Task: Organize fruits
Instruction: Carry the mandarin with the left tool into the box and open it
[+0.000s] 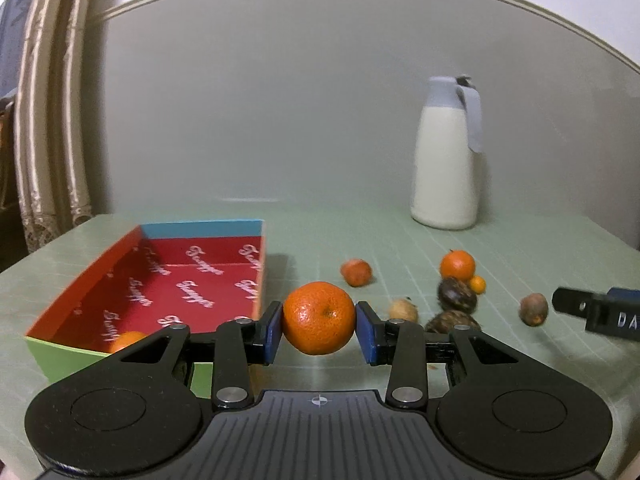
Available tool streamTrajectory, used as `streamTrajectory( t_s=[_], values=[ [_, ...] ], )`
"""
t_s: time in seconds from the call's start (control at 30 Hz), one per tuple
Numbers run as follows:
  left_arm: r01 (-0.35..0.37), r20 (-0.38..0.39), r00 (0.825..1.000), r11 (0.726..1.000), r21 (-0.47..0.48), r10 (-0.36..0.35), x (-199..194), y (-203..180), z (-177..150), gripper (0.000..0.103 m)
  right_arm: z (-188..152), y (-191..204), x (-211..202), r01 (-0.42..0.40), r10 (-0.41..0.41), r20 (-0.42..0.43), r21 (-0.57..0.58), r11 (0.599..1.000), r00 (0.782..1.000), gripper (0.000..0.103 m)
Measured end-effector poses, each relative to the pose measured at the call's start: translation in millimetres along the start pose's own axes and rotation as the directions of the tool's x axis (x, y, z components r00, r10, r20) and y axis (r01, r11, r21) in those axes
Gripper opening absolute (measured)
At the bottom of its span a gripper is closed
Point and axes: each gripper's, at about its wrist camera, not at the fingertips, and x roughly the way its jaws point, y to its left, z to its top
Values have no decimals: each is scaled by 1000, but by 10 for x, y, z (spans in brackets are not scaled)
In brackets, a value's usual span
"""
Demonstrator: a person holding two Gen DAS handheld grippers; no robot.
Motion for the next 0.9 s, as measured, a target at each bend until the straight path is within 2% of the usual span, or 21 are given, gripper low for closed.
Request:
streamTrajectory(
  t_s=[0.37, 0.63, 0.9],
  values=[
    [-118, 20, 993, 990, -81, 120, -36, 427, 56, 39, -39, 362, 71, -56, 56, -2, -85, 995, 998, 86],
    [-246, -42, 969, 960, -136, 242, 123, 841, 75, 39, -53, 498, 103, -90, 89, -11, -94, 992, 996, 86],
    [-322, -102, 945, 938, -131, 311, 271, 1033, 59, 40, -59, 588, 144, -115, 114, -18, -100, 988, 993, 86]
  ],
)
